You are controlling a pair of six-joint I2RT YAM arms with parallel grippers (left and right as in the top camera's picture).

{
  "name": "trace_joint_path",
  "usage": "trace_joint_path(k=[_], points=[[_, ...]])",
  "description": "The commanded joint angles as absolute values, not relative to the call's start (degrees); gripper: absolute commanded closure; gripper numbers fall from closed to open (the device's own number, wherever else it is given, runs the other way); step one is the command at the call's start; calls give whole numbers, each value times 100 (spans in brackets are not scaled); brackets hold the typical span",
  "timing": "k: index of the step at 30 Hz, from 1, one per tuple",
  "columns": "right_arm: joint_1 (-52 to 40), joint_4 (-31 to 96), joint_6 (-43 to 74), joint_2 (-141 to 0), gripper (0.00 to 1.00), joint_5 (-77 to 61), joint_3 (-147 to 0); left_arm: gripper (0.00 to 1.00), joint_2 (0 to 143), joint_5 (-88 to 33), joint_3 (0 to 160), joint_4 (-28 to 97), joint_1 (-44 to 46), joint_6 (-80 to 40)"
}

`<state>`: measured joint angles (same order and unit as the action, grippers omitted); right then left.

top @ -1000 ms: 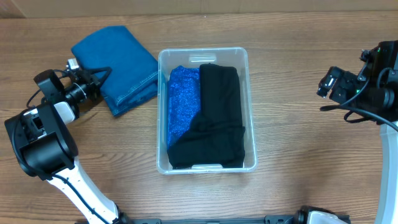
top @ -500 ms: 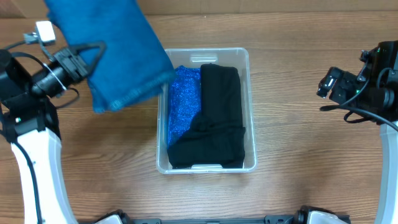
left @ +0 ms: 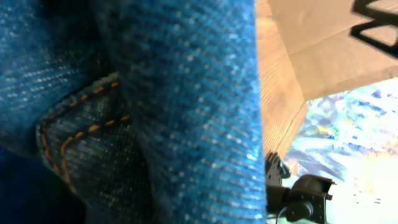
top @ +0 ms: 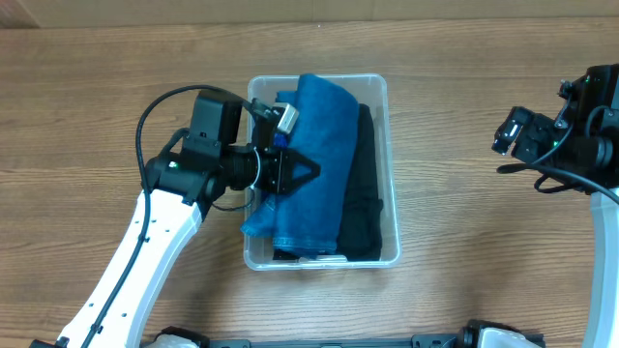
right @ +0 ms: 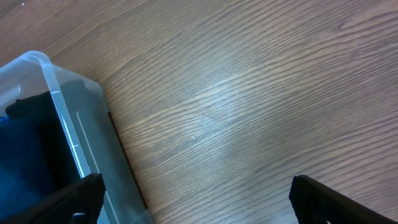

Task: Pack container
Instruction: 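Lift the denim towel and lay it over the container contents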

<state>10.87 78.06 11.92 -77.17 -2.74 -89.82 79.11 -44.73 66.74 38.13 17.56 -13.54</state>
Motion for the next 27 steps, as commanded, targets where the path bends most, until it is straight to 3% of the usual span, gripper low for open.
trace_joint_path(k=[1, 6, 9, 13, 16, 20, 27], points=[[1116, 7795, 1155, -7701, 0, -261, -9002, 96, 7819, -5675, 6847, 2930, 1769, -1629], [1116, 7797, 1153, -7701, 0, -239, -9002, 96, 7708, -5780, 6967, 1490, 1758, -3476], [1116, 7782, 1153, -7701, 0, -237, -9002, 96, 7714, -5365, 6956, 1697, 1780, -4108], [1116, 7782, 1153, -7701, 0, -239, -9002, 96, 7769, -5013, 6884, 2591, 1804, -4021], [1116, 7793, 1155, -7701, 0, -242, -9002, 96, 7909, -5061, 6613, 2460, 1802, -3787], [1116, 7800, 1155, -7701, 0, -242, -9002, 96, 8287, -5964, 6346, 1267, 1802, -3470], [1116, 7795, 1155, -7701, 0, -242, -9002, 96, 8586, -5468, 6104, 1262, 1804, -3924]])
